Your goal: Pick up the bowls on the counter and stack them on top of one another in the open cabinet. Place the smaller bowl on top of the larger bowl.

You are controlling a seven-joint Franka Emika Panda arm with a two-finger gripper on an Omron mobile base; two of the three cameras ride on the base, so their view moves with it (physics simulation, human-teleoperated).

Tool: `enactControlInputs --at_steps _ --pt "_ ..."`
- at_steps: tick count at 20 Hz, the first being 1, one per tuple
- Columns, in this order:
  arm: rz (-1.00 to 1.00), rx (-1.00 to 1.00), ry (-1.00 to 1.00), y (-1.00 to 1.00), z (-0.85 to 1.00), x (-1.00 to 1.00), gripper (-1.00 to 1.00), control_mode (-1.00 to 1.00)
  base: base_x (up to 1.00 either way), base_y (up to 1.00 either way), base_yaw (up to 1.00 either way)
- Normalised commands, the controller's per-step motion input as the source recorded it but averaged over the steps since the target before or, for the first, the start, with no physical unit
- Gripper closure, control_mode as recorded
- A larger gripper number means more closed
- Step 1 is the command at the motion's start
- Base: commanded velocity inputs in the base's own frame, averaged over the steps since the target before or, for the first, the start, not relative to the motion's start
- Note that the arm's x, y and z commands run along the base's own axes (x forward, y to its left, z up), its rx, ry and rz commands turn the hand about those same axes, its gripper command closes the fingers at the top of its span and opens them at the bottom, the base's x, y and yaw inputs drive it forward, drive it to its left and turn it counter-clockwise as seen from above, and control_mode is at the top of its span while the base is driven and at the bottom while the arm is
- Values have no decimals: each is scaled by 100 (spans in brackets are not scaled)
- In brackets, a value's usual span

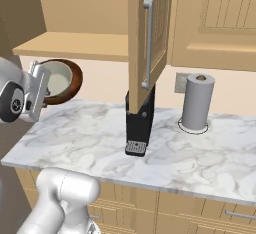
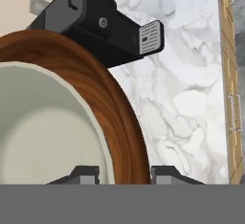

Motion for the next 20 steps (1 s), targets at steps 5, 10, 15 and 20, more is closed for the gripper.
enactControlInputs --at_steps 5,10,15,20 --pt "-2 0 -3 -8 42 8 100 -100 0 0 0" --pt "0 0 -2 -11 36 15 100 -100 0 0 0" --pt "1 0 0 -15 27 21 100 -100 0 0 0" --pt "0 -1 -3 -2 27 25 100 -100 0 0 0"
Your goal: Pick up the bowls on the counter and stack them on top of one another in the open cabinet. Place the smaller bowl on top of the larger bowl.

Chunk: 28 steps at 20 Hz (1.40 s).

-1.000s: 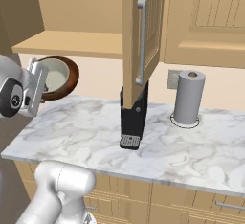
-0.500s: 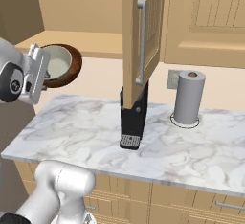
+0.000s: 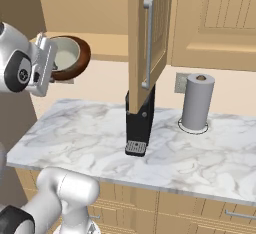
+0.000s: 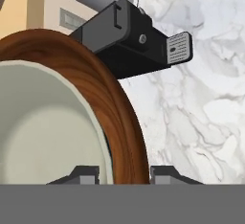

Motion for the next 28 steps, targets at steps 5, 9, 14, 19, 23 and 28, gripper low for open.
enactControlInputs --at_steps 5,9,14,19,23,28 --pt "0 -2 -4 0 25 29 100 -100 0 0 0" --pt "0 0 -1 0 15 37 100 -100 0 0 0" --pt "1 0 0 0 13 39 100 -100 0 0 0" --pt "0 -1 -3 0 20 36 100 -100 0 0 0" --pt "0 -2 -4 0 23 30 100 -100 0 0 0" --pt "0 -1 -1 2 15 39 100 -100 0 0 0"
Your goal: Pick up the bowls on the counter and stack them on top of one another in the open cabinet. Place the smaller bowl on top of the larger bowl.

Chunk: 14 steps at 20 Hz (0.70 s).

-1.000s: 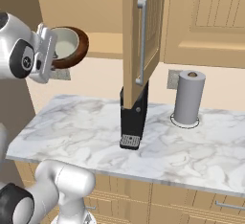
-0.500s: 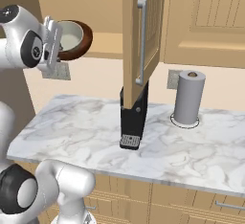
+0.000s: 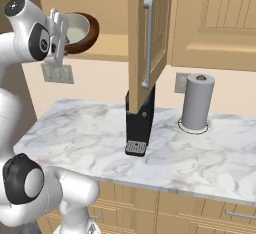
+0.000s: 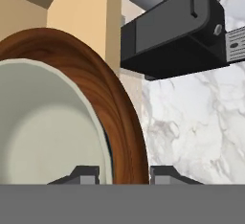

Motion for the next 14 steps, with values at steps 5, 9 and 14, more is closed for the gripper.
enactControlInputs --at_steps 5,9,14 --pt "0 0 0 0 10 42 100 -100 0 0 0" --pt "0 -1 0 3 5 38 100 -100 0 0 0" --pt "0 -3 0 8 0 30 100 -100 0 0 0"
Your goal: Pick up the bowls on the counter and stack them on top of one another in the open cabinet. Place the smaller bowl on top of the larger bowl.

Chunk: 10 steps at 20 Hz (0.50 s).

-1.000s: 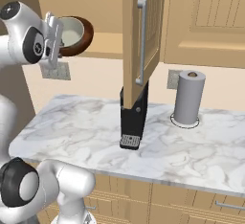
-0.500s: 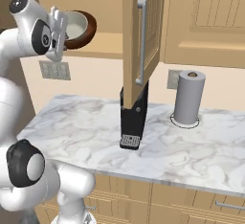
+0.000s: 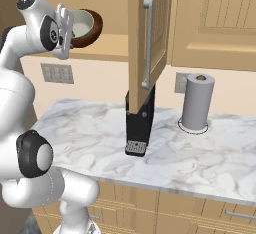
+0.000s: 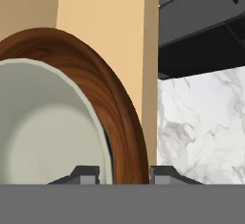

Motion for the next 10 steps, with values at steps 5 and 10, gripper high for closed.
enactControlInputs --at_steps 5,10 --pt "0 -1 0 10 -6 26 100 -100 0 0 0" --pt "0 0 0 6 -10 26 100 -100 0 0 0"
